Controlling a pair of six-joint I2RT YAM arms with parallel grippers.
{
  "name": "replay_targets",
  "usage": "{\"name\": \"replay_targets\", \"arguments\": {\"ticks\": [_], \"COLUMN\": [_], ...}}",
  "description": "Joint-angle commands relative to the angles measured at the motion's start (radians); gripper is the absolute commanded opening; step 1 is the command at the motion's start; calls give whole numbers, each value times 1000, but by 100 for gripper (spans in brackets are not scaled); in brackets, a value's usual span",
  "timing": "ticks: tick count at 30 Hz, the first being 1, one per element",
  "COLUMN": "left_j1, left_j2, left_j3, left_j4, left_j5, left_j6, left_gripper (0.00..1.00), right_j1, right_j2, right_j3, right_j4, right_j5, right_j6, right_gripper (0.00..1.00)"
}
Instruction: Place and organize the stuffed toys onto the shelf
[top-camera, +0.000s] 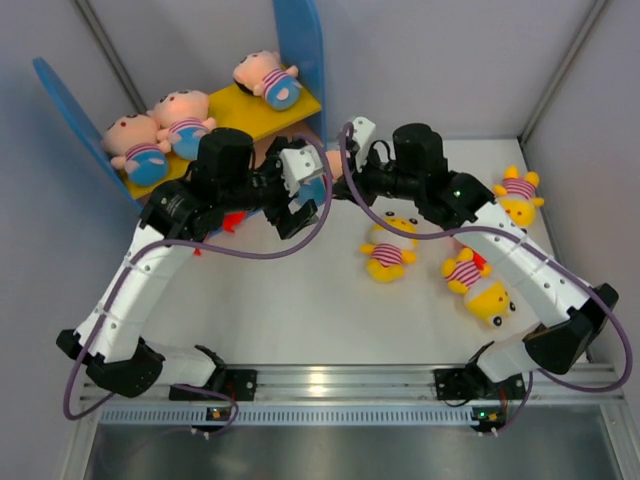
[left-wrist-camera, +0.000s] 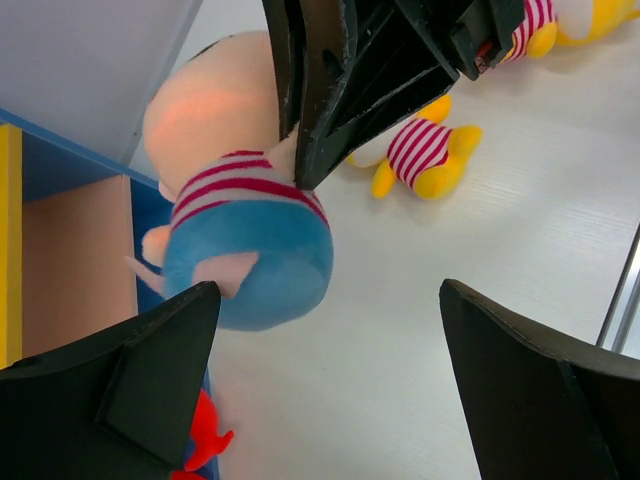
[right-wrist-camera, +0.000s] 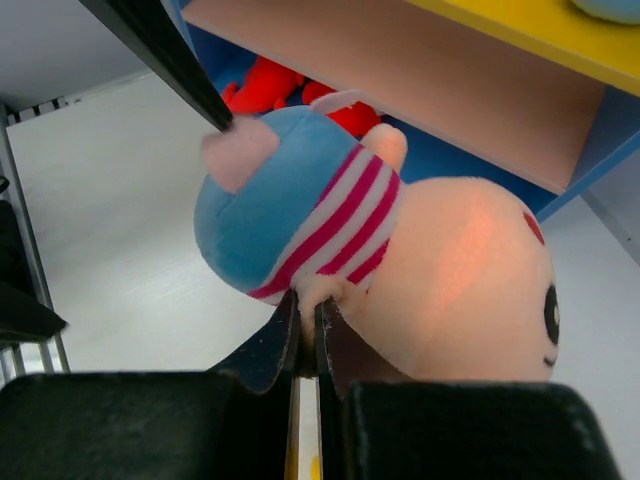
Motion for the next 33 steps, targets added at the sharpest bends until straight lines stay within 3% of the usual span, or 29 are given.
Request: {"name": "replay_targets", "arguments": {"ticks": [1, 4, 8, 13, 16, 21, 33], "left_j1": [-37, -38, -37, -37, -37, -37, -37], "left_j2": [21, 39, 0, -103, -161, -182, -142], "left_j3": [7, 29, 47, -20, -112, -197, -109], "left_j4": [18, 18, 17, -15, -61, -63, -64], "left_j5": [-86, -141, -155, 1, 49, 45, 95], "left_j6": [41, 124, 247, 328, 351, 374, 333], "left_gripper": [97, 98, 99, 99, 99, 98, 95], "right_j1": [30, 40, 40, 27, 23, 24, 23], "right_j2": [-32, -55, -82, -133, -142, -130, -125], "right_j3": [10, -22, -27, 4, 33, 57, 39], "right_j4": [153, 188, 77, -72, -145, -155, -111], "right_j5": [2, -99, -205, -325, -383, -385, -431], "right_j6": [43, -17, -207, -486, -572, -553, -557], "right_gripper": [0, 0, 0, 0, 0, 0, 0]}}
